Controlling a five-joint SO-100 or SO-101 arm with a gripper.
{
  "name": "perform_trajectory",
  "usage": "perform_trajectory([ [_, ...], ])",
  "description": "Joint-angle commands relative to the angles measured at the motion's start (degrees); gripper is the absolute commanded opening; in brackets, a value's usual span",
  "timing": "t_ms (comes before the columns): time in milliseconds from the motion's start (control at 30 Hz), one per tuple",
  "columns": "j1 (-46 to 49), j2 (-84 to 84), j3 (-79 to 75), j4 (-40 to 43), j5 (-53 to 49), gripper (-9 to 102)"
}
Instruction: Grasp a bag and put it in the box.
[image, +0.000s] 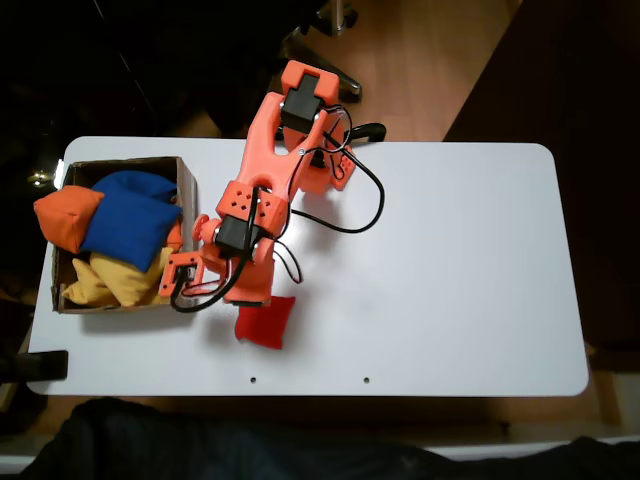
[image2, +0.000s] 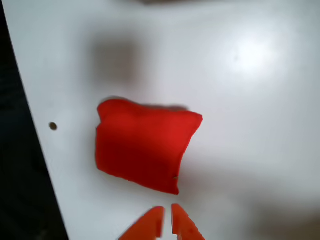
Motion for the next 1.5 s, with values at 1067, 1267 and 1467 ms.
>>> perform_trajectory([
  [1067, 1.14, -5.01, 0.97, -3.69, 2.9, 61],
  [1267, 0.7, -8.09, 1.23, -4.39, 3.69, 62],
  [1467, 0.62, -10.28, 1.32, -5.63, 3.96, 62],
])
